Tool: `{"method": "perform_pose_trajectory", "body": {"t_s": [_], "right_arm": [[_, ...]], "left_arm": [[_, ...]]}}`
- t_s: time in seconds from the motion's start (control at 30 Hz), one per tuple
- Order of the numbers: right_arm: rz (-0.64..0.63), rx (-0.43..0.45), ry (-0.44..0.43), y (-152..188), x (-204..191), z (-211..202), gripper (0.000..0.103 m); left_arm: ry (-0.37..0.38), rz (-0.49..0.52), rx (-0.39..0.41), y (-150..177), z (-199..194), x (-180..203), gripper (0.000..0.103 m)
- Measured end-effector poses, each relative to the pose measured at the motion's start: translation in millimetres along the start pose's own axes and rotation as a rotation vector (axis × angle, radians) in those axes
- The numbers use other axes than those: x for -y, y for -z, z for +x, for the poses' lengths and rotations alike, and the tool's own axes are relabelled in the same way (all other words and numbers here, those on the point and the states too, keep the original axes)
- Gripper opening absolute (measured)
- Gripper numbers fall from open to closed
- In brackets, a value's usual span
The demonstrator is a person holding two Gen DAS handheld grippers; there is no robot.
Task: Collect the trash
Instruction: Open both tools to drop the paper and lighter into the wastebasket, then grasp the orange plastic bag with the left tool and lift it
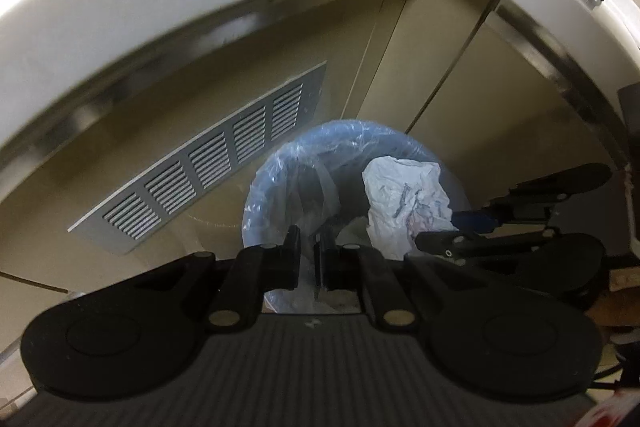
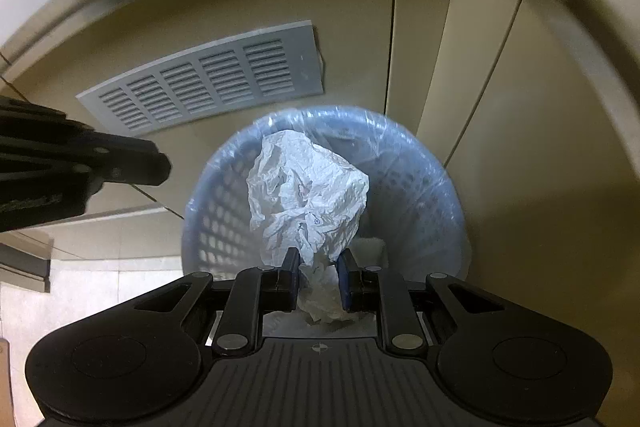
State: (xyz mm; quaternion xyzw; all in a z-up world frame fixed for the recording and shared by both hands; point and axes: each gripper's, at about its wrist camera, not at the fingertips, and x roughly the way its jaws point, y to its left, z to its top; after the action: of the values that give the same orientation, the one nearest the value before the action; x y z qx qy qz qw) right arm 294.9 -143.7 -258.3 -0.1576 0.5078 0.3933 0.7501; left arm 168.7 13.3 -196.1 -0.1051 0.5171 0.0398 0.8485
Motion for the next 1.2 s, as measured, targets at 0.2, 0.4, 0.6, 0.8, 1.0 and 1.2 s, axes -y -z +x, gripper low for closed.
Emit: {"method": "perform_pose_trajectory", "body": {"t_s": [0.2, 0.4, 0.6, 0.8, 1.0, 1.2], "right_arm": [[0.041, -0.027, 0.020, 0.6, 3.1, 16.7, 0.057], [0.050, -0.039, 0.016, 0.7, 2.3, 15.5, 0.057], [0.042, 0.008, 0.013, -10.1, -3.7, -9.4, 0.057], [0.022, 0.127, -0.009, -24.4, -9.7, -64.2, 0.057], [-0.034, 0.335, -0.011, -39.6, -17.4, -132.6, 0.057], [-0.013, 0.496, 0.056, -59.3, -7.1, -174.9, 0.075]], "left_arm": [[0.004, -0.008, -0.020, 3.6, 6.0, -5.8, 0.015], [0.005, -0.014, -0.020, 3.2, 3.2, -8.3, 0.031], [0.013, 0.011, 0.005, -3.2, -12.9, -5.6, 0.038], [0.034, 0.078, 0.083, -14.5, -53.8, 7.8, 0.051], [0.037, 0.105, 0.229, -37.8, -104.3, 17.6, 0.065], [-0.007, 0.133, 0.349, -79.9, -126.8, 20.3, 0.080]]}}
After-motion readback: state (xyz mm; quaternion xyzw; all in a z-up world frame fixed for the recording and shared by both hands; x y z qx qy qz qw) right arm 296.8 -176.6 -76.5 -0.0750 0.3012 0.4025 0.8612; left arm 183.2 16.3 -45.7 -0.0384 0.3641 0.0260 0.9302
